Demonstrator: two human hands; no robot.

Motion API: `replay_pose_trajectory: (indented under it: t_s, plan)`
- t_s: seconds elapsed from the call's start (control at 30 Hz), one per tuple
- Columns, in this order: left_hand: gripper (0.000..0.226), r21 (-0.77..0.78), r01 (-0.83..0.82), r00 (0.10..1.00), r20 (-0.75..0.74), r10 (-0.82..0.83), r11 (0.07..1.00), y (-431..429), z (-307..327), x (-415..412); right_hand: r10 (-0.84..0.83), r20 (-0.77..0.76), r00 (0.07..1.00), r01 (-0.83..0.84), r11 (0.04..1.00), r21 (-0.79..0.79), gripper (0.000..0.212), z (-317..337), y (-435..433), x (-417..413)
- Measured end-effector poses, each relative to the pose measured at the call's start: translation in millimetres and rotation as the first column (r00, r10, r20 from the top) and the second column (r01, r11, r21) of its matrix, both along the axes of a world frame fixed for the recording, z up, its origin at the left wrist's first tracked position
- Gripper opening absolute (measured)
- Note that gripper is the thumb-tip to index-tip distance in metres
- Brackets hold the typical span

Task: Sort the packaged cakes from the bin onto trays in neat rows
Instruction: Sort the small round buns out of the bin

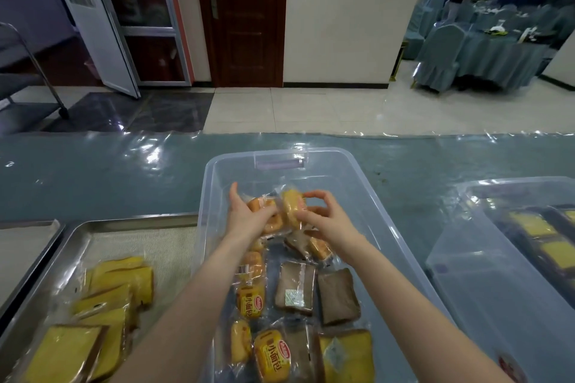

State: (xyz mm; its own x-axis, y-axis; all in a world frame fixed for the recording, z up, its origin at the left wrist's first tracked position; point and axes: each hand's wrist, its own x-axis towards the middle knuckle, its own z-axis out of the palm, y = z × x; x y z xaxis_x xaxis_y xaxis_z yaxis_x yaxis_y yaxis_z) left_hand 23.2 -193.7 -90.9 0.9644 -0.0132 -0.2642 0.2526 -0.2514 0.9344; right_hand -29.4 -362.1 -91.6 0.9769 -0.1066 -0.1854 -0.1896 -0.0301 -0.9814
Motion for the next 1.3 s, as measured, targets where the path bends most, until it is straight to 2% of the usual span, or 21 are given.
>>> replay_pose_trajectory:
  t_s: [0.07,0.17,0.33,0.43,0.53,0.6,0.63,0.67,0.7,0.73,0.77,0.8,0.83,0.9,1.07,1.1,1.13,1.17,1.23,1.27,1.3]
  plan:
    - [0.100,-0.084,0.033,0.999,-0.004,-0.034,0.996,-2.3,4.9,-2.1,0.019,0.021,1.000,-0.016,0.994,-0.110,0.046,0.8,11.9,-3.2]
    - [0.087,-0.183,0.092,0.996,0.002,-0.093,0.979,-4.7,11.9,-8.2,-0.022,0.091,0.996,0.036,0.986,-0.163,0.045,0.0,16.4,-4.9]
    - [0.113,-0.077,0.107,0.993,0.065,-0.102,0.991,-5.4,11.9,-10.6,0.044,0.218,0.975,0.036,0.936,-0.350,0.058,-1.4,18.6,-6.7]
    - [0.121,-0.114,0.061,0.998,0.020,-0.059,0.992,-1.1,12.1,-6.8,0.224,0.180,0.958,-0.159,0.935,-0.317,0.066,6.5,15.1,-7.4]
    - [0.114,-0.109,0.051,0.999,-0.005,-0.052,0.993,1.7,8.5,-3.9,0.356,0.117,0.927,-0.340,0.931,-0.136,0.057,13.6,-5.4,-5.4]
    - [0.111,-0.034,0.067,0.998,0.000,-0.067,0.997,1.0,5.0,-3.6,0.265,0.087,0.960,-0.261,0.964,-0.048,0.042,8.0,-15.3,0.3]
    - [0.112,-0.001,0.075,0.997,0.001,-0.075,0.997,0.1,3.5,-3.2,0.161,0.054,0.986,-0.156,0.985,-0.079,0.036,-1.8,-17.6,6.8]
    - [0.113,0.021,0.083,0.997,-0.001,-0.083,0.996,-0.7,1.6,-2.5,0.055,0.010,0.998,-0.052,0.980,-0.193,0.032,-15.0,-19.3,14.3]
    - [0.114,0.035,0.090,0.996,-0.005,-0.090,0.995,-1.4,0.3,-2.3,-0.020,-0.034,0.999,0.005,0.917,-0.399,0.032,-31.7,-21.0,22.7]
    - [0.114,0.045,0.096,0.995,-0.010,-0.096,0.994,-1.5,-0.7,-2.3,-0.043,-0.092,0.995,-0.022,0.794,-0.608,0.038,-49.6,-23.2,28.9]
    - [0.114,0.051,0.098,0.995,-0.010,-0.098,0.994,-1.7,-1.9,-2.0,-0.034,-0.185,0.982,-0.117,0.660,-0.742,0.049,-67.6,-25.3,32.3]
    - [0.114,0.060,0.098,0.995,-0.006,-0.098,0.993,-1.8,-3.3,-1.6,-0.016,-0.282,0.959,-0.227,0.550,-0.804,0.063,-84.1,-27.6,33.5]
    - [0.114,0.075,0.097,0.995,0.000,-0.097,0.992,-1.8,-4.3,-1.2,0.000,-0.346,0.938,-0.302,0.487,-0.820,0.076,-98.1,-30.3,33.6]
    - [0.114,0.110,0.101,0.995,0.004,-0.102,0.989,-1.6,-5.8,-0.4,0.011,-0.353,0.935,-0.321,0.442,-0.837,0.086,-117.0,-34.5,33.7]
    - [0.116,0.115,0.127,0.992,0.007,-0.129,0.985,-2.6,-5.0,0.2,0.018,-0.236,0.971,-0.227,0.355,-0.907,0.072,-134.7,-33.7,37.5]
    - [0.115,0.115,0.131,0.991,0.007,-0.132,0.985,-2.6,-3.9,0.1,0.016,-0.208,0.978,-0.198,0.382,-0.903,0.071,-133.9,-32.9,37.7]
    - [0.115,0.109,0.132,0.991,0.006,-0.133,0.985,-2.2,-2.4,-0.1,-0.011,-0.164,0.986,-0.141,0.460,-0.877,0.070,-128.2,-32.1,38.5]
    - [0.114,0.095,0.136,0.991,0.003,-0.136,0.986,-1.7,-0.4,-0.5,-0.071,-0.106,0.992,-0.043,0.593,-0.804,0.067,-114.9,-30.9,39.2]
    - [0.114,0.052,0.153,0.988,0.017,-0.154,0.987,-0.9,4.3,-2.4,-0.215,-0.031,0.976,0.174,0.857,-0.486,0.056,-73.3,-29.5,40.3]
    - [0.115,0.021,0.171,0.985,0.030,-0.172,0.985,-0.9,7.8,-4.4,-0.251,-0.009,0.968,0.237,0.923,-0.302,0.049,-48.0,-27.7,37.3]
    - [0.115,-0.019,0.196,0.980,0.043,-0.195,0.981,-1.0,12.2,-7.5,-0.263,0.009,0.965,0.261,0.952,-0.162,0.041,-25.4,-26.1,31.7]
